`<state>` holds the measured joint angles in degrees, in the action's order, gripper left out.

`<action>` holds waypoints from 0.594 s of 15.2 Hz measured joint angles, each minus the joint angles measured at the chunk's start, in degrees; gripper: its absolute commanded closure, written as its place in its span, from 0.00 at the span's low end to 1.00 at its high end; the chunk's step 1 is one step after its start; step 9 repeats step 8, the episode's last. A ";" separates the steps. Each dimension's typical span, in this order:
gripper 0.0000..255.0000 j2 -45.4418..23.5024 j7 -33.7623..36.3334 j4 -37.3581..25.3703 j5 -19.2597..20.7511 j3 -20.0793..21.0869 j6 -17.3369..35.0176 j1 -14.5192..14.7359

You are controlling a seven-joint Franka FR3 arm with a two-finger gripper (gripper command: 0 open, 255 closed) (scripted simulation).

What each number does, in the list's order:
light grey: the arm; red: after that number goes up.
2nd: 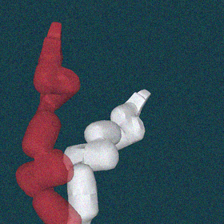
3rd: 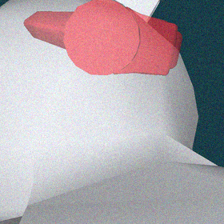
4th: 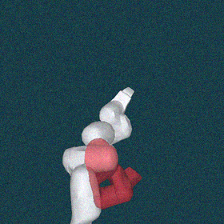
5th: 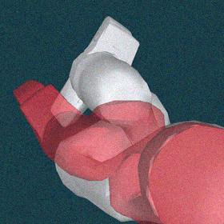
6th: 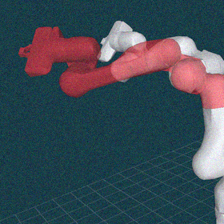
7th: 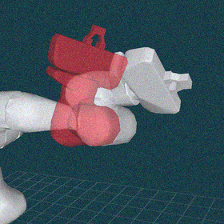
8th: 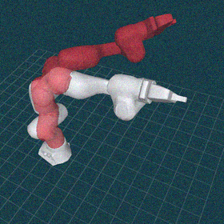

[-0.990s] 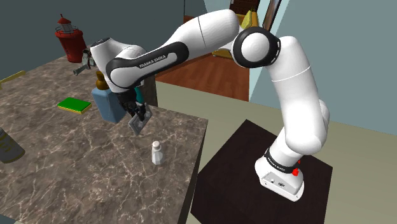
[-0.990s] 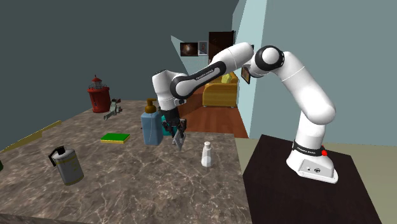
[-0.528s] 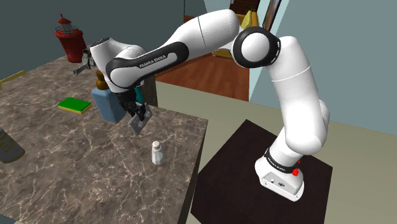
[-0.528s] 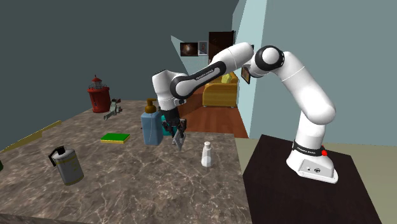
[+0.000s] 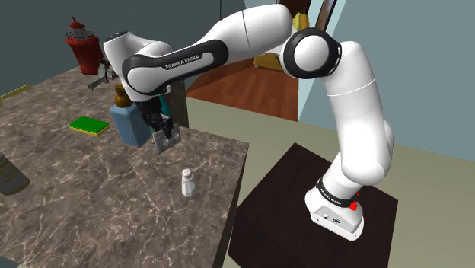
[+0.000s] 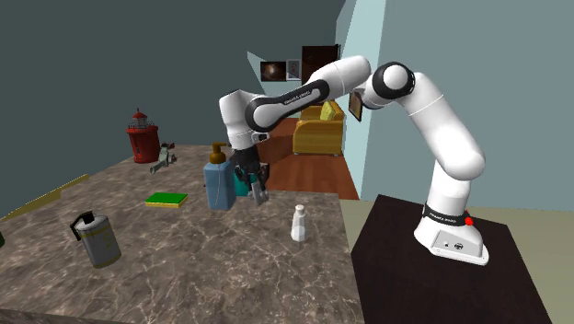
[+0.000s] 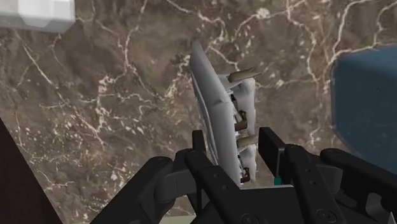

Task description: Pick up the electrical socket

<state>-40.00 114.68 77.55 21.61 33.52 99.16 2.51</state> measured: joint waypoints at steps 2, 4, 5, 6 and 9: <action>1.00 0.34 -0.19 -1.00 -0.22 0.14 -1.26 0.12; 1.00 0.61 -0.44 -2.04 -0.40 0.24 -2.49 0.22; 1.00 0.66 -0.54 -2.83 -0.49 0.28 -3.29 0.38; 1.00 1.16 -0.68 -2.84 -0.69 0.41 -3.76 0.21; 1.00 1.43 -0.76 -3.77 -0.86 0.53 -4.85 0.39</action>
